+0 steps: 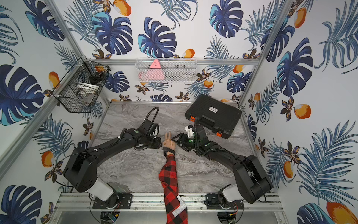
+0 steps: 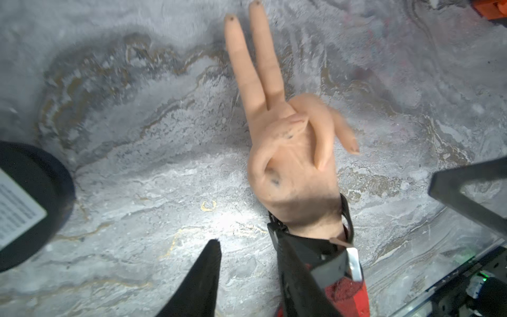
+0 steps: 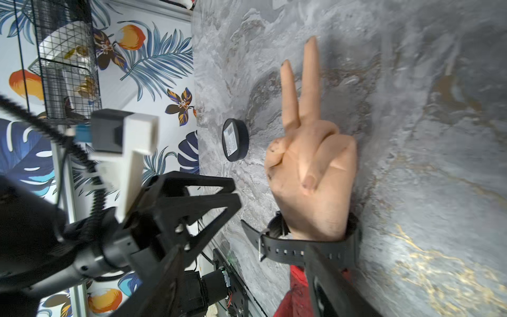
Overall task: Take off the watch
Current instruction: Untie the watch from the hand.
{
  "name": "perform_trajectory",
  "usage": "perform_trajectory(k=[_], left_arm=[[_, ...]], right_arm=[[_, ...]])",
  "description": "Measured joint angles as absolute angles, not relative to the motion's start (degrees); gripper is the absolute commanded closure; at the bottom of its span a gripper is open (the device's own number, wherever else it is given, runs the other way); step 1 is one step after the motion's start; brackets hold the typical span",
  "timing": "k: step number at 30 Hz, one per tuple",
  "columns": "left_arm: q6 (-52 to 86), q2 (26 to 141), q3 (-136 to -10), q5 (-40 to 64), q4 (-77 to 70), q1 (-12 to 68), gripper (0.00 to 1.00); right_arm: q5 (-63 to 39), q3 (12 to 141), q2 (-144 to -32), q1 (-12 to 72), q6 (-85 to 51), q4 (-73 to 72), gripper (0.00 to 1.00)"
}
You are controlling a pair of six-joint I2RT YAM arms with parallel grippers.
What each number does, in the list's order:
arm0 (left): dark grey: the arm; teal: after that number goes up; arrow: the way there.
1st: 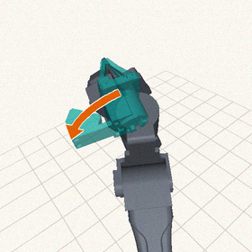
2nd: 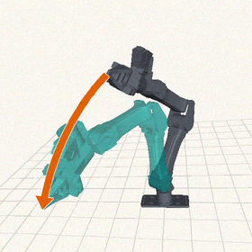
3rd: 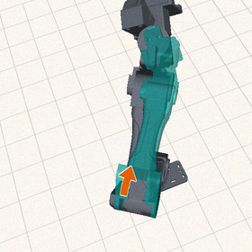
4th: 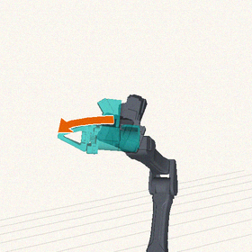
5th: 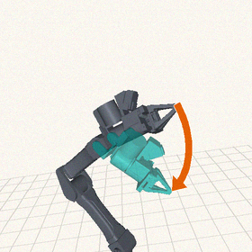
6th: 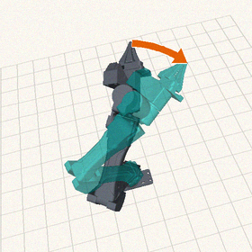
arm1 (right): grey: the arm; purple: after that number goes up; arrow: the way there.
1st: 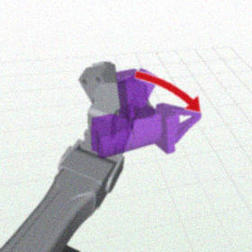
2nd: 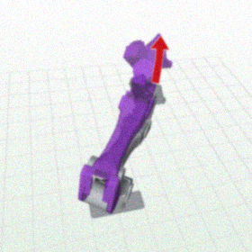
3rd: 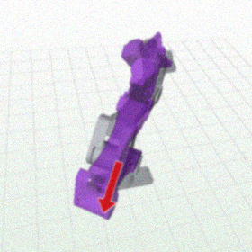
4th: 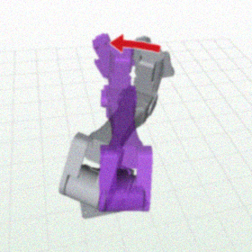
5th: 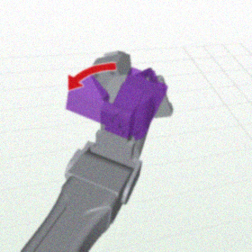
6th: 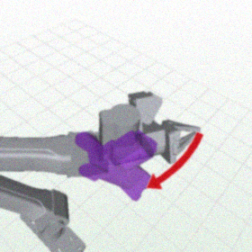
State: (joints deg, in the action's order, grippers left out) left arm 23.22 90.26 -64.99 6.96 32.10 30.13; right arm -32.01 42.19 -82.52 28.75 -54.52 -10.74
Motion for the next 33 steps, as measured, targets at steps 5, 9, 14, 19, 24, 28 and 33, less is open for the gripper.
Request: perform_trajectory(k=[5,9,14,19,24,28,33], left_arm=[[14.0,87.7,-66.04,7.99,32.01,30.15,0.48],[2.35,86.37,-65.63,13.98,29.93,31.05,0.45],[-14.26,81.12,-59.96,20.95,25.65,32.08,0.38],[-28.01,82.02,-58.15,21.87,22.85,32.05,0.38],[-37.28,85.41,-56.82,22.28,19.86,31.83,0.38],[-41.8,87.88,-56.25,24.14,16.97,31.79,0.38],[-44.56,91.98,-57.71,25.76,16.21,31.7,0.42]], right_arm=[[-32.14,43.0,-82.3,26.37,-51.75,-7.14,0.29],[-32.91,44.16,-82.43,23.81,-50.26,-5.34,0.29],[-34.28,46.48,-84.33,22.68,-48.75,-4.56,0.29],[-34.89,49.95,-86.06,21.98,-47.09,-2.24,0.29],[-34.94,52.03,-86.3,21.87,-45.39,-0.27,0.29],[-35.03,52.53,-86.35,21.63,-45.01,0.1,0.29],[-34.92,52.64,-85.27,21.61,-44.36,1.63,0.29]])
